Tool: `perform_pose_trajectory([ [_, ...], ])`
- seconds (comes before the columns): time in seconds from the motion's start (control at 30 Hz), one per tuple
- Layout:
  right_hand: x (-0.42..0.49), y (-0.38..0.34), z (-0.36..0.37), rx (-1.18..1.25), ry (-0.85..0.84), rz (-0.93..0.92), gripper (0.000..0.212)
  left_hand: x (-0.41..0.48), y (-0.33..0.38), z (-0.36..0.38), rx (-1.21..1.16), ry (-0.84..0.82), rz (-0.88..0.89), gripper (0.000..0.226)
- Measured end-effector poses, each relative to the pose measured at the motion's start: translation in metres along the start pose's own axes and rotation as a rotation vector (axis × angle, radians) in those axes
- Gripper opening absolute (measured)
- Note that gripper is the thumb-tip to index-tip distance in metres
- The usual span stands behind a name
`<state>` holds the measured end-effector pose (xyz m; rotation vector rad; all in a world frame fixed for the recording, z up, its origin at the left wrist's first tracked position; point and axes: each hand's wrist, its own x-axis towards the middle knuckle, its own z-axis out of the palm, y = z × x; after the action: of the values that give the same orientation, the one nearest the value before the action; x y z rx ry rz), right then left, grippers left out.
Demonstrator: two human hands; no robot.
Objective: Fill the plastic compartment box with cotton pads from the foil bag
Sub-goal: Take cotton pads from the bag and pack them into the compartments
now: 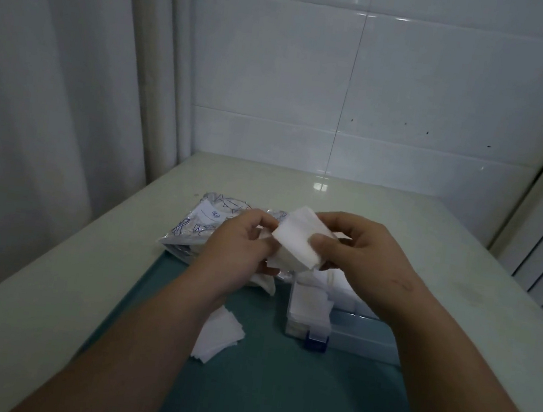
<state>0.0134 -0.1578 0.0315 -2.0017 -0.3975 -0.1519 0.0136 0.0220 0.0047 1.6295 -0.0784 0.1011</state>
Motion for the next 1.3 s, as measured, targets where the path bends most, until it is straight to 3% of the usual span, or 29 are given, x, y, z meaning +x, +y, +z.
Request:
perform_pose_trajectory([
  [0.27,0.003,0.001,0.006,-0.218,0.077,0.004,0.031,-0.001,0.002,0.001,-0.105,-0.094,-0.027,0.041],
  [0.4,0.001,-0.003,0.002,-0.227,0.004,0.066,0.04,-0.001,0.001,0.0,-0.085,-0.086,0.004,0.045],
  [0.6,-0.002,-0.009,-0.004,-0.2,-0.037,0.084,0.026,-0.002,0.0,0.005,-0.036,-0.017,0.072,0.059],
  [0.73,-0.005,-0.013,-0.01,-0.204,-0.083,0.104,0.038,-0.007,0.004,0.009,0.007,-0.018,0.086,0.051],
  [0.93,-0.007,-0.014,-0.017,-0.239,-0.143,0.126,0.04,-0.015,0.01,0.021,-0.061,0.114,0.081,0.018],
  [1.1,-0.007,-0.011,-0.009,-0.298,-0.194,0.136,0.041,-0.023,0.004,0.036,0.132,0.113,0.108,0.039],
  [1.3,-0.007,-0.009,-0.003,-0.396,-0.228,0.173,0.047,-0.017,-0.007,0.042,0.232,0.161,0.081,0.021],
])
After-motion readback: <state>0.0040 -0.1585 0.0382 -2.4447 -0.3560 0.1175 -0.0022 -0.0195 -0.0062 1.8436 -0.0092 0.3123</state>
